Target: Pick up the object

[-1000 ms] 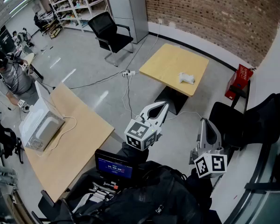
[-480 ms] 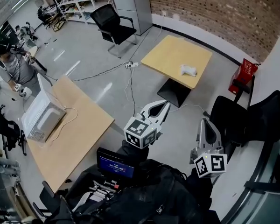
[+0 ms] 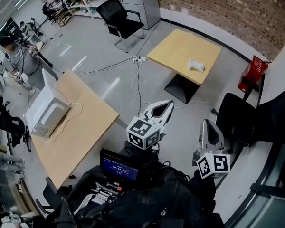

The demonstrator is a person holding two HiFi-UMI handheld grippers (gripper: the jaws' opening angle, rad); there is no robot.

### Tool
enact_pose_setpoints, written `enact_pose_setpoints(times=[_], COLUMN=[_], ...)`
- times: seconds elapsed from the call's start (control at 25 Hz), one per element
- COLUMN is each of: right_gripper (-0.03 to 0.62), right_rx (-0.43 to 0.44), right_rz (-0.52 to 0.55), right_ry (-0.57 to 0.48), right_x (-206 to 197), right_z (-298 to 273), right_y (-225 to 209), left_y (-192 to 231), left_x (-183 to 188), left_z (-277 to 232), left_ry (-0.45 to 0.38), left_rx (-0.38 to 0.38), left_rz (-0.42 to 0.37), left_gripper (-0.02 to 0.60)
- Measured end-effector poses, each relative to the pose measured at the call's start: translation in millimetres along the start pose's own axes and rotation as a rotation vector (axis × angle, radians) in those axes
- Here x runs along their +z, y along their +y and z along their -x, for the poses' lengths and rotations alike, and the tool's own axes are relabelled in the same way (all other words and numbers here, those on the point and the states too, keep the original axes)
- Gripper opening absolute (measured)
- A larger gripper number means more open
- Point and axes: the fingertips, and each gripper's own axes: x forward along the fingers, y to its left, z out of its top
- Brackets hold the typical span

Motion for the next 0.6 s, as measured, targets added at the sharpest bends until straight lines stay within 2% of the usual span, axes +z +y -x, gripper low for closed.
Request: enact_pose_setpoints(times=[0.16, 0.6], right_gripper=[0.005, 0.005], right_rx=[-0.016, -0.069], right_rz=[-0.039, -0.018], right_ry=[0.018, 0.018], right_x=[-11.0, -5.5], right_z=[-3.4, -33.8], right_y=[-2.8, -23.8], left_y=[3.2, 14.7], left_x=[-8.0, -4.2], left_z=[-1.9, -46.9], left_ry=[0.016, 0.025], left_rx=[-0.005, -0.080], left_rz=[0.009, -0.019], left_gripper=[-0.003, -0.003])
